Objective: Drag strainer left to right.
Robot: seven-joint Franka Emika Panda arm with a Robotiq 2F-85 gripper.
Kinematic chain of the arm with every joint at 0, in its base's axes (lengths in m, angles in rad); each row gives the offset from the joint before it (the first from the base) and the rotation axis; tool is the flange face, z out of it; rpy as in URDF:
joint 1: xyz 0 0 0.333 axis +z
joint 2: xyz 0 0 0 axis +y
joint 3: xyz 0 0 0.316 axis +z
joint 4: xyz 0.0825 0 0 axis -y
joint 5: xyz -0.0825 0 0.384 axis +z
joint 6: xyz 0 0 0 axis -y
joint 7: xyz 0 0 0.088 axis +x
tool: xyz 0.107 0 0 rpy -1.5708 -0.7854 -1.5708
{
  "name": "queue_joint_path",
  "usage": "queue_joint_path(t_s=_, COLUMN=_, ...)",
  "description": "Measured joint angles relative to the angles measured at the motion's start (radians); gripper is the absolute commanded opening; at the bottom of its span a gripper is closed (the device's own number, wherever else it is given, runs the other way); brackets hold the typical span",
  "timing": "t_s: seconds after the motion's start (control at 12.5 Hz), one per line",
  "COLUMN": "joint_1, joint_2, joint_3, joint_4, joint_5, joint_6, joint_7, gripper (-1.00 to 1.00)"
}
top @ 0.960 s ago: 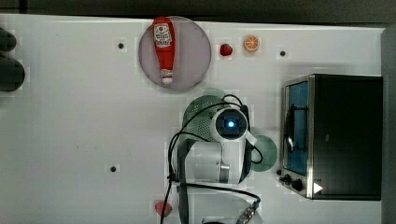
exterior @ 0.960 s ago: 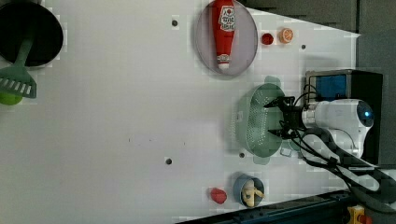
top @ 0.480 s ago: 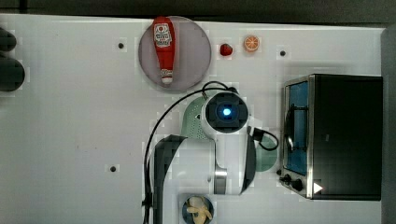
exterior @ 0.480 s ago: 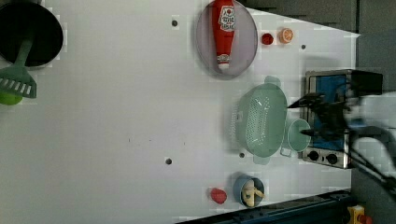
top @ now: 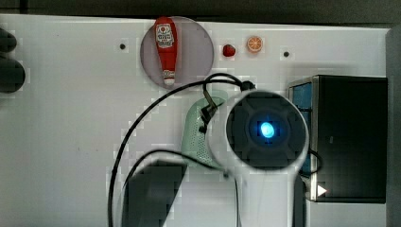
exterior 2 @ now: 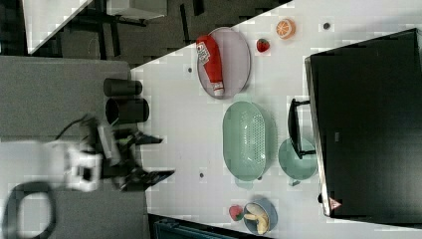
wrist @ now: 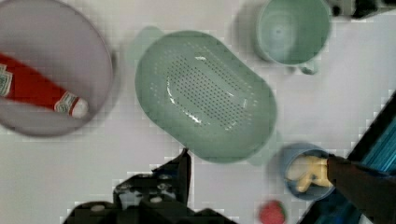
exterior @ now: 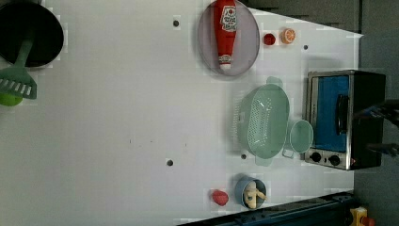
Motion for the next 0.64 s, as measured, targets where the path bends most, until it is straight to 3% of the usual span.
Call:
queue_joint_path(t_s=0.32, joint_1=-0.005, joint_2=-0.039, joint_3=0.009, joint_4=0.142, joint_5=-0.011, joint_6=-0.086, joint_7=-0.071, gripper=1.00)
queue_joint_path(t_s=0.64, joint_1=-0.021, joint_2=-0.029, joint_3=0.002, joint_4=0.106, joint_5=-0.003, joint_6=-0.142, joint_7=-0.098, gripper=1.00)
